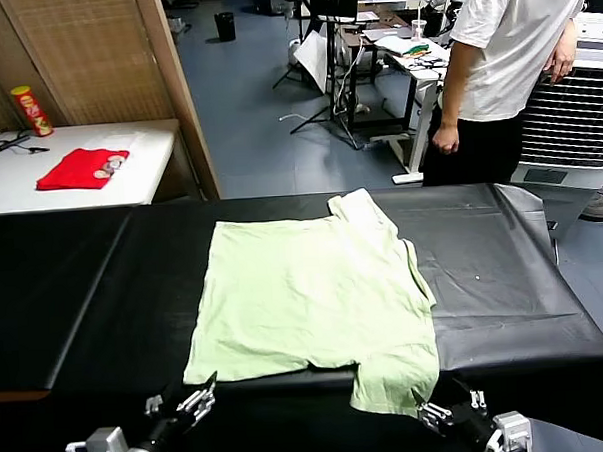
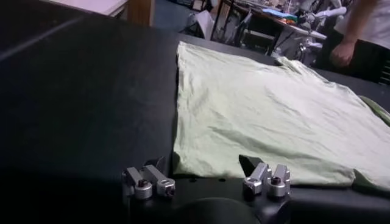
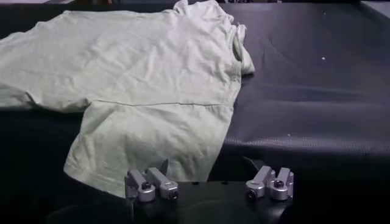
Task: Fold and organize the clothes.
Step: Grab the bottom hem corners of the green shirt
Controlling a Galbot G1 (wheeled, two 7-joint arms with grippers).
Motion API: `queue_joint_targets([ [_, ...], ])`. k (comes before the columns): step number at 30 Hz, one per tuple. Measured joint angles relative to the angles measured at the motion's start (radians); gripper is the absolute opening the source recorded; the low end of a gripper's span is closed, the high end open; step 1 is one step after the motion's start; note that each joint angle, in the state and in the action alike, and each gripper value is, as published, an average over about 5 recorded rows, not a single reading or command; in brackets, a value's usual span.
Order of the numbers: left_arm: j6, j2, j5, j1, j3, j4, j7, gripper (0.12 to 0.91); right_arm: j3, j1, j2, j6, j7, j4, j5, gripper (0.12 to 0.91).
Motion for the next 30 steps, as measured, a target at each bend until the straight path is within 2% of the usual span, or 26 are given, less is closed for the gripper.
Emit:
queue_joint_targets([
  [3,0.002,0.0,0.007,0.0,-0.001,0.003,-0.001,0.798,-0.002,0.001,0.002,-0.001,0.001,-0.001,0.0,0.678],
  [8,0.002,0.0,0.01,-0.001,-0.002,0.012,-0.002,0.767,-0.005,0.003,0.005,-0.001,0.001,-0.001,-0.002,0.48],
  [13,0.001,0.0,0.01,-0.001,-0.001,0.015,0.0,0.545,-0.006,0.001,0.007,0.001,0.002,0.001,-0.005,0.242],
  [16,0.0,0.0,0.009,-0.001,-0.001,0.013,0.002,0.394,-0.005,-0.006,0.007,0.007,0.003,0.01,-0.009,0.156],
  [19,-0.001,0.001,0.009,0.0,0.0,0.009,0.004,0.228,-0.002,-0.017,0.011,0.015,0.006,0.022,-0.013,0.126],
  [21,-0.001,0.001,0.009,0.002,0.001,0.006,0.005,0.153,0.001,-0.026,0.015,0.018,0.009,0.033,-0.014,0.122],
  [23,-0.002,0.001,0.01,0.004,0.001,0.001,0.004,0.127,0.005,-0.037,0.019,0.023,0.011,0.049,-0.013,0.121],
  [30,-0.015,0.004,0.005,0.013,-0.022,-0.041,-0.001,0.126,0.032,-0.037,0.02,0.079,0.013,0.096,0.033,0.121],
])
